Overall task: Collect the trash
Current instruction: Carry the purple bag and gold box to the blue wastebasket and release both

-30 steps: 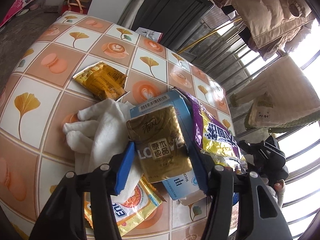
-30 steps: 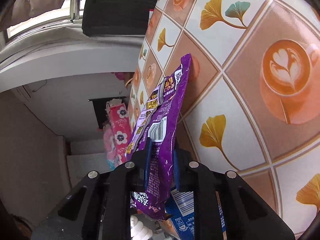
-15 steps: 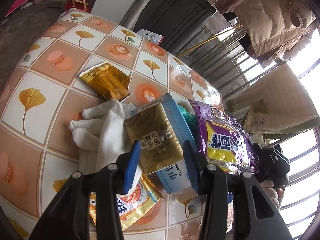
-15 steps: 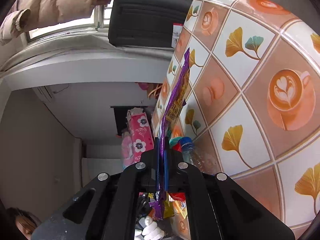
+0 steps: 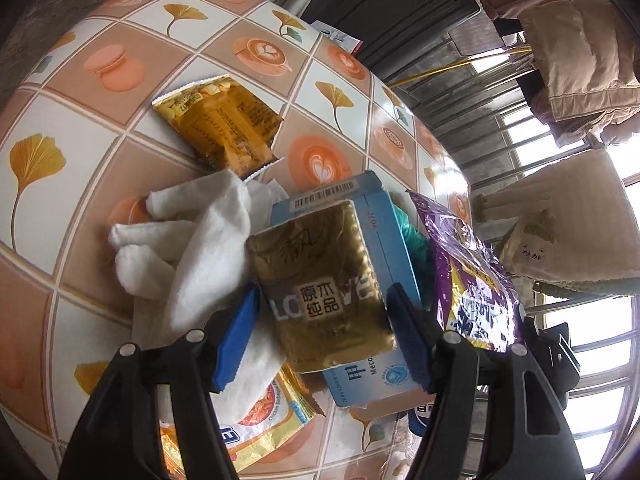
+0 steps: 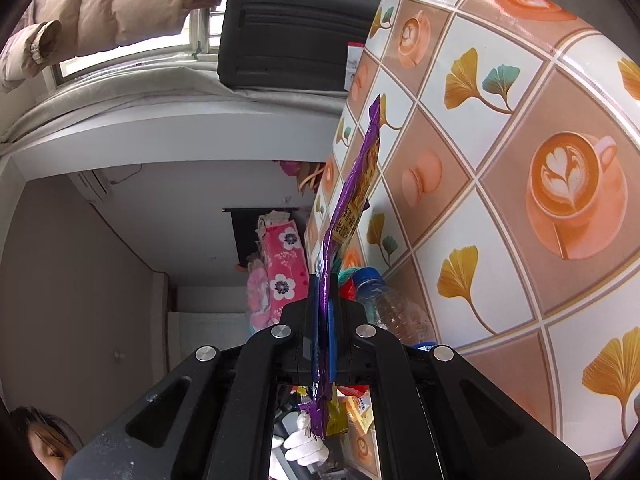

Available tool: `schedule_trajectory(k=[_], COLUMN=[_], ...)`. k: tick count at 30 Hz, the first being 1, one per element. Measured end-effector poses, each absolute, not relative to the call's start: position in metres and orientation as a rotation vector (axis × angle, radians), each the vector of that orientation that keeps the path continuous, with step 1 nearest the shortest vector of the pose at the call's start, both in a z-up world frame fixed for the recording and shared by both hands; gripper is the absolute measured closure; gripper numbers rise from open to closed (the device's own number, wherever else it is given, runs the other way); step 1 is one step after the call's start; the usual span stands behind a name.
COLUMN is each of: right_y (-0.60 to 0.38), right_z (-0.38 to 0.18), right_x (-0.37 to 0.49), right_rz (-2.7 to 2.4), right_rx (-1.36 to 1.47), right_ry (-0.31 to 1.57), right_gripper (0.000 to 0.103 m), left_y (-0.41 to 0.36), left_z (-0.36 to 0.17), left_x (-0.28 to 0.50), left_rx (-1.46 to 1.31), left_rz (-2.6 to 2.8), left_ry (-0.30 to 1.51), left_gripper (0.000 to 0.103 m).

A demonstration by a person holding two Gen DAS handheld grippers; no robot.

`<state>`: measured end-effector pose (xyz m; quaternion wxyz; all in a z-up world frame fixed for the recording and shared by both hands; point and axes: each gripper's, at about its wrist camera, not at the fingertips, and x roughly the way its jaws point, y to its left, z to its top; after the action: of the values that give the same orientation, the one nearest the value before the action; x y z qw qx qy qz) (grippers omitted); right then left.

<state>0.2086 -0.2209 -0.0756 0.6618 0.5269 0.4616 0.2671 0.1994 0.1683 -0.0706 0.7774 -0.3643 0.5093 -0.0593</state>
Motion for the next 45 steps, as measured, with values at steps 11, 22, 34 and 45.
schedule_trajectory(k=[11,22,34,45], right_y=[-0.209,-0.199,-0.239,-0.310], right_z=[-0.050,0.008,0.091,0.127], right_x=[0.213,0.204,0.168,0.111], right_rz=[0.686,0.775,0.609,0.274], right_rx=[1.129,1.045,0.726,0.365], right_ry=[0.999,0.872,0.738,0.759], right_gripper=[0.101,0.101,0.103,0.103], left_y=[0.174,0.172,0.128,-0.046], left_z=[-0.058,-0.009,0.054,0.090], left_x=[0.183,0.159,0.162,0.206], left_rx=[-0.814,-0.761,-0.603,-0.395], left_rz=[-0.168,-0.232,-0.368,-0.745], left_ry=[1.017,0.865,0.781,0.898], left_gripper=[0.045,0.045,0.045,0.045])
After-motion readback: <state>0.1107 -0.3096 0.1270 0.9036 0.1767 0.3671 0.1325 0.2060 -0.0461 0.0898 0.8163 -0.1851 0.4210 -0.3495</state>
